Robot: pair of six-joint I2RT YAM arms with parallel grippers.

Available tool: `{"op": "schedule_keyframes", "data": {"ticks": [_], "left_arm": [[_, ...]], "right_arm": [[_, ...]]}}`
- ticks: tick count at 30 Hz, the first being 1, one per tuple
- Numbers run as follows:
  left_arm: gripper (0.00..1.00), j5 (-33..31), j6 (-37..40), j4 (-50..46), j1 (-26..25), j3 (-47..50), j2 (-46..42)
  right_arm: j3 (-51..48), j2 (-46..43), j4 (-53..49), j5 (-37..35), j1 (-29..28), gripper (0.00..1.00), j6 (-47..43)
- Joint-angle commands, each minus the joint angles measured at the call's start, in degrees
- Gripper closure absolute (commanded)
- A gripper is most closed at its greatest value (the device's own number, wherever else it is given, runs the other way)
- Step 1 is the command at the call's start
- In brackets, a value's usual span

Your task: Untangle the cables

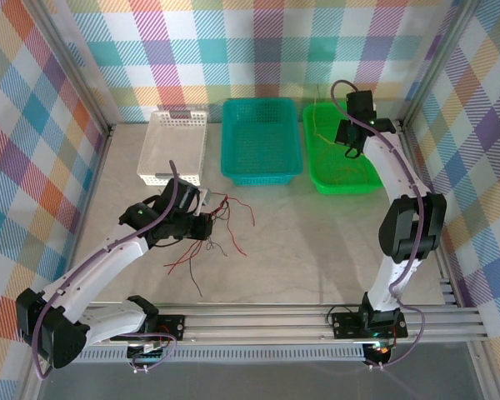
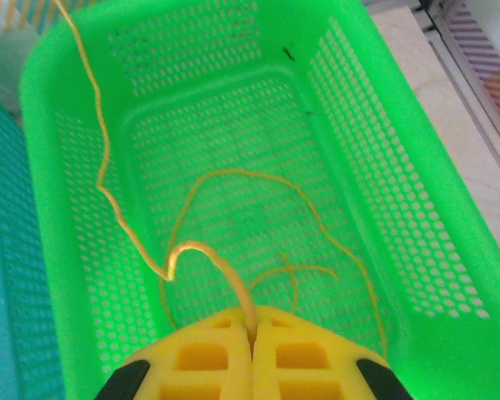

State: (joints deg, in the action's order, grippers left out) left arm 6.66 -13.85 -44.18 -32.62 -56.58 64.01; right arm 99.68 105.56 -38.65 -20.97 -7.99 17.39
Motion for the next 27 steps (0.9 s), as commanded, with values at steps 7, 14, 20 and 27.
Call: {"op": "schedule_keyframes", "data": {"ticks": [7,14,20,27], "left_arm": [[1.0,2.27,1.05,0.07,-0.51,-0.45,0.18],[1.0,2.96,0.99,0.24,-0.51,-0.45,0.56],[1.0,3.3,0.93,0.15,-0.51,-0.5,1.34],[1.0,2.23,0.97,-0.2,-0.67,-0.24,0.94]], "right_arm": [[3.9,-2.16,-15.73,-5.33,-1.0,1.0,-3.2],[0.71,-9.71,-16.79,-9.7,-3.37,1.0,-5.56],[10.32,0.31,-23.77,-8.82,-5.58,1.0,-8.46],[23.82,16.8,-28.71,-6.05,-8.13,1.0,-10.26]]}}
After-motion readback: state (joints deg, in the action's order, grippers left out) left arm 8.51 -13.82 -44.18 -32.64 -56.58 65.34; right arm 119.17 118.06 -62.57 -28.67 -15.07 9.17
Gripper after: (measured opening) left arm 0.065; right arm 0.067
